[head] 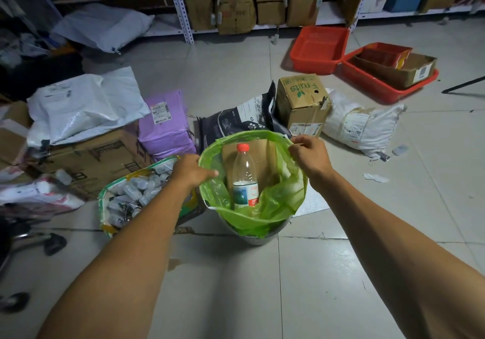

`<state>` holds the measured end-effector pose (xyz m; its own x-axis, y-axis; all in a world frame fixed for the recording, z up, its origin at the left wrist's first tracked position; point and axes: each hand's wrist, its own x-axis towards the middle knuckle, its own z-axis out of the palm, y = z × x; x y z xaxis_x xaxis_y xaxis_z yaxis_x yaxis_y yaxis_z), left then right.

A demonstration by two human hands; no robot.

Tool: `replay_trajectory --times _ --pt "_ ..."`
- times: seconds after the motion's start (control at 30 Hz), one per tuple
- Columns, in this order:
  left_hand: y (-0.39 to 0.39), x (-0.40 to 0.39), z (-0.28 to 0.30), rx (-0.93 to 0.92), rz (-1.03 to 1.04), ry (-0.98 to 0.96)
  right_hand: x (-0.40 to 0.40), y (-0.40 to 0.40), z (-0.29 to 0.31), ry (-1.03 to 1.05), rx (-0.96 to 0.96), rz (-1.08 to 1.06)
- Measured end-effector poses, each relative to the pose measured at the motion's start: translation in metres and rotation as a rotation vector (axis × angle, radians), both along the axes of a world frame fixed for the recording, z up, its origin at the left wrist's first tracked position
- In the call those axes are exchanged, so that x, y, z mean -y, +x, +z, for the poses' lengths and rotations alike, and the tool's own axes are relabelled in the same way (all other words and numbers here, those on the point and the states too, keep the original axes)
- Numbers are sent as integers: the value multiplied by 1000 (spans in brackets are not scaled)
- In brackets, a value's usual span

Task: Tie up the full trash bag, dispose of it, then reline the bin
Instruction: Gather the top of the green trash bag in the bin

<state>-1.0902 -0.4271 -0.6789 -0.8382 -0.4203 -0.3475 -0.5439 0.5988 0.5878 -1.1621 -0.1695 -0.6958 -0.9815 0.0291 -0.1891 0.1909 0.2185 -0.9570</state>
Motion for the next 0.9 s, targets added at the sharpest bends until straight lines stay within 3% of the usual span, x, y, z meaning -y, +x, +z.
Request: replay_trajectory --times 0.23,0.4,0.77,0.9 --pt "15 1 13 268 42 50 6 3 29 183 5 204" --pt "8 7 22 108 78 127 7 5 37 151 8 200" --pt "19 -11 45 16 93 327 -11 7 47 193 151 134" --pt "15 -11 57 38 -24 171 -20 11 52 240 143 106"
